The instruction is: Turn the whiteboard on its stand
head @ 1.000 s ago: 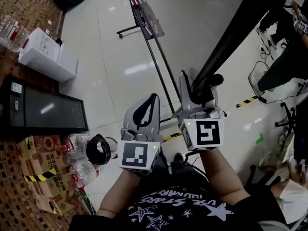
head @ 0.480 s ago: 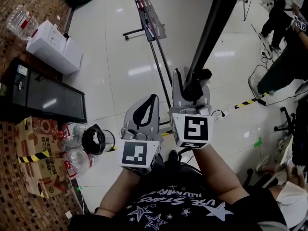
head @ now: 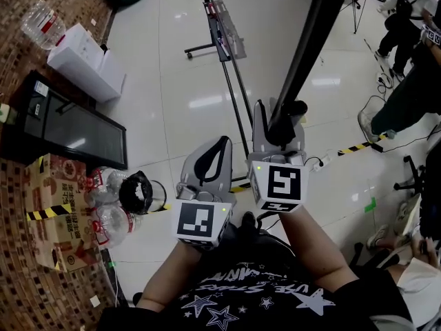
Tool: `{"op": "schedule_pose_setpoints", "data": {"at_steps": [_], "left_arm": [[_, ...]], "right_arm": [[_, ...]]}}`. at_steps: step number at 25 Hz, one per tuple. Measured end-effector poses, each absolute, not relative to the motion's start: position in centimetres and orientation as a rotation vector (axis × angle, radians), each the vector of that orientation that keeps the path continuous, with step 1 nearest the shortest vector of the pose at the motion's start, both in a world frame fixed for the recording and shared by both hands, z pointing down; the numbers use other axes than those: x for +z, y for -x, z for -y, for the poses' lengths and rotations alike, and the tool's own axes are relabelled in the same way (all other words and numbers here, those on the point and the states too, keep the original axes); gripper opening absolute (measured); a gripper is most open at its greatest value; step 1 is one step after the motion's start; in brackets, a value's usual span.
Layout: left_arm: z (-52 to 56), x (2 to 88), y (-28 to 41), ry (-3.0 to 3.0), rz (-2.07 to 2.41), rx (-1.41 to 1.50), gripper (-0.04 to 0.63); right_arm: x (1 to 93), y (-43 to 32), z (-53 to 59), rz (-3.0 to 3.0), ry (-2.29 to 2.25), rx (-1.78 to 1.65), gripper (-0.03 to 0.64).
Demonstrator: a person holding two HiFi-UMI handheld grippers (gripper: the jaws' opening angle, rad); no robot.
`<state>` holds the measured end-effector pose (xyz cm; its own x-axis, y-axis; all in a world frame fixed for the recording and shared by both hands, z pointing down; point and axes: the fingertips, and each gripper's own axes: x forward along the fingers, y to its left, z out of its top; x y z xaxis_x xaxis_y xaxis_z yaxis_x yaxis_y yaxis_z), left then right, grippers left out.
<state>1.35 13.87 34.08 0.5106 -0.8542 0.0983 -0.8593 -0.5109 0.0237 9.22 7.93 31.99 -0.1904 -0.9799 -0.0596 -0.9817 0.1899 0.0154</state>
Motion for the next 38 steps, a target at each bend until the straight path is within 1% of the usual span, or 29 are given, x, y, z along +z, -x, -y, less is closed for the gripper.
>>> {"op": "schedule_pose_setpoints", "data": {"at_steps": [6,9,11,13,16,21,25,29,31,32,33,34,38], "left_arm": [[-14.0,33.8,-2.0,-2.714,1.446,0.102,0.006],[-14.2,33.2,-2.4,-2.735,1.397,0.106,0.006],[-14.3,33.0,-2.6,-2.753,1.379,0.096,0.006],[-14.2,32.9,-2.7,-2.767,1.376,0.089,0.006],[-13.9,33.0,-2.7,-2.762,1.383,0.059,0.006],[-14.5,33.1,-3.2,-2.776,1.358,0.044,0.006],[-15.5,33.2,-3.5,-2.780,1.324,0.075,0.006],[-16.4,33.5,-3.7,-2.781,1.316,0.090,0.006],[-16.9,33.8,-3.8,-2.777,1.314,0.095,0.006],[-17.1,34.0,-3.7,-2.771,1.314,0.099,0.006],[-17.4,34.2,-3.6,-2.764,1.313,0.106,0.006],[-17.6,34.6,-3.4,-2.755,1.313,0.116,0.006],[-18.1,35.5,-3.0,-2.730,1.322,0.143,0.006]], "right_arm": [[32.4,-10.0,-8.8,-2.379,1.997,0.091,0.086],[32.6,-9.8,-9.0,-2.387,2.030,0.189,0.095],[32.6,-9.5,-9.2,-2.391,2.020,0.236,0.139],[33.4,-9.3,-9.6,-2.402,1.980,0.163,0.174],[33.8,-8.8,-10.0,-2.436,1.930,0.112,0.250],[34.1,-10.1,-12.1,-2.443,1.968,0.029,0.263],[33.2,-9.8,-14.2,-2.430,1.882,0.053,0.307],[34.4,-9.3,-15.8,-2.500,1.871,-0.028,0.327],[34.6,-9.6,-16.7,-2.499,1.872,-0.037,0.324],[34.4,-9.9,-17.2,-2.469,1.880,-0.008,0.281],[34.1,-10.3,-17.6,-2.438,1.897,0.028,0.221],[34.1,-10.4,-18.0,-2.421,1.917,0.054,0.187],[34.6,-9.0,-18.9,-2.465,1.887,0.050,0.126]]}}
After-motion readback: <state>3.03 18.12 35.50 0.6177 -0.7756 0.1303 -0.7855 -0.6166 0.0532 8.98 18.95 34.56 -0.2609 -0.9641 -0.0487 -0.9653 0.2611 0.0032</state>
